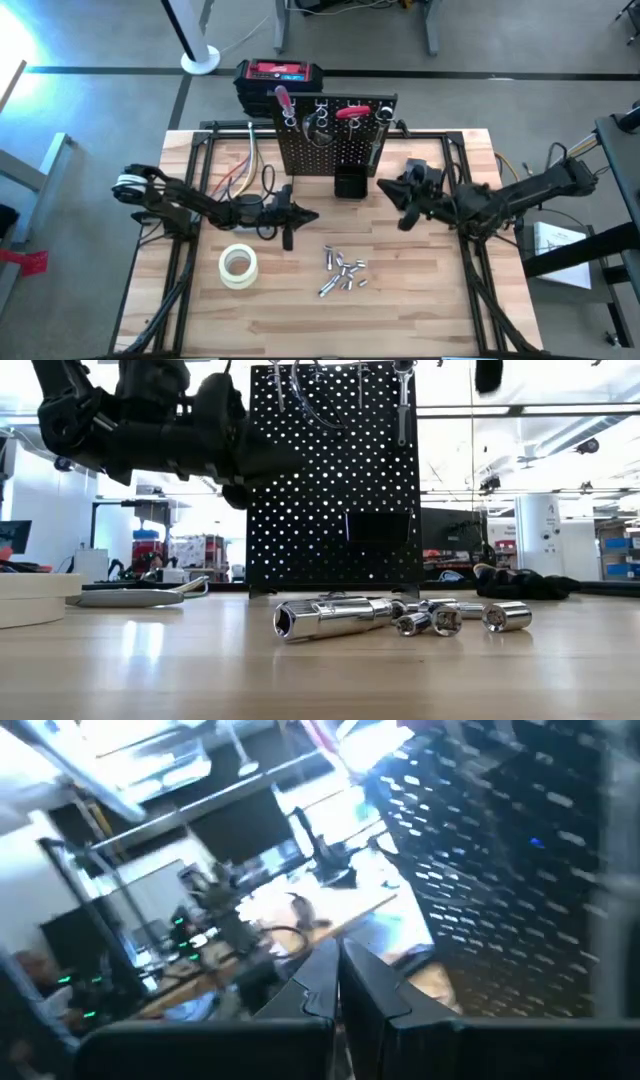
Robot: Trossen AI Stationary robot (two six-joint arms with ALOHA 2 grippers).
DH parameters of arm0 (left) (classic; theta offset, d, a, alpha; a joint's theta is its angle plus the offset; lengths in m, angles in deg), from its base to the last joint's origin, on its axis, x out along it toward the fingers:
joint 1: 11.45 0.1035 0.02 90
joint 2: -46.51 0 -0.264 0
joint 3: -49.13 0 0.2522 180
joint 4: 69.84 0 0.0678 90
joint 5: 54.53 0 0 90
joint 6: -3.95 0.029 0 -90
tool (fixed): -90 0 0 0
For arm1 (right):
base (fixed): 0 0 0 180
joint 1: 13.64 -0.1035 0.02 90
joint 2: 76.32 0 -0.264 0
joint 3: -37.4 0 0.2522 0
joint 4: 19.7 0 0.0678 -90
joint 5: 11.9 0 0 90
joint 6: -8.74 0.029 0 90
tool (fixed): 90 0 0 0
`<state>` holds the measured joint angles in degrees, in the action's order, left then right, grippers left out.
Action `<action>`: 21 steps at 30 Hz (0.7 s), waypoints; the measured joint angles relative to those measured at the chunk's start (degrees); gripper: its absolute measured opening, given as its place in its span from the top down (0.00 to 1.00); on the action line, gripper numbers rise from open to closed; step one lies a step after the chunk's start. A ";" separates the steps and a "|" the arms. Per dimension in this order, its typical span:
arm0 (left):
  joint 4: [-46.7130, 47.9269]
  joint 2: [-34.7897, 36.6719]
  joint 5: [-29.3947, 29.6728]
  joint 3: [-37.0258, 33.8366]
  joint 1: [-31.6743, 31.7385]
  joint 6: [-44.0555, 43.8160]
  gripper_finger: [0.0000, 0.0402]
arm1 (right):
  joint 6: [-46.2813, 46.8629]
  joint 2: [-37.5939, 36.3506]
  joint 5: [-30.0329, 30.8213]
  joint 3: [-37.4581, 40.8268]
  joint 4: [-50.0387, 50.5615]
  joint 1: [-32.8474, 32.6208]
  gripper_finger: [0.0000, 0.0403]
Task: Hang tools onto peg board
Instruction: Put the cutter into the black bin on the peg board
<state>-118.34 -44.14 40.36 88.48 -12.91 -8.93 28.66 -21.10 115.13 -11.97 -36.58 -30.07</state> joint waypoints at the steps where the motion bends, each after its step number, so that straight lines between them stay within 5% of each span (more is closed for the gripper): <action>1: -0.15 0.20 -0.07 -0.06 -0.29 -0.11 0.99 | 1.62 0.00 -0.12 -3.42 5.39 -0.02 0.99; 7: -0.56 0.38 0.19 0.18 -1.00 -0.19 0.99 | 15.74 3.07 -4.13 -27.72 55.60 -0.28 0.99; 11: -0.67 -0.15 0.40 2.42 -0.97 -0.09 0.99 | 23.08 6.74 -4.24 -36.32 81.37 -1.38 0.99; 21: 2.92 -2.58 -1.41 7.44 -1.13 1.60 0.99 | 19.61 9.88 -16.41 -37.19 87.52 0.68 0.99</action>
<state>-115.42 -46.72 38.95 95.92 -14.05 -7.33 48.27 -11.22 98.72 -49.16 50.95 -29.39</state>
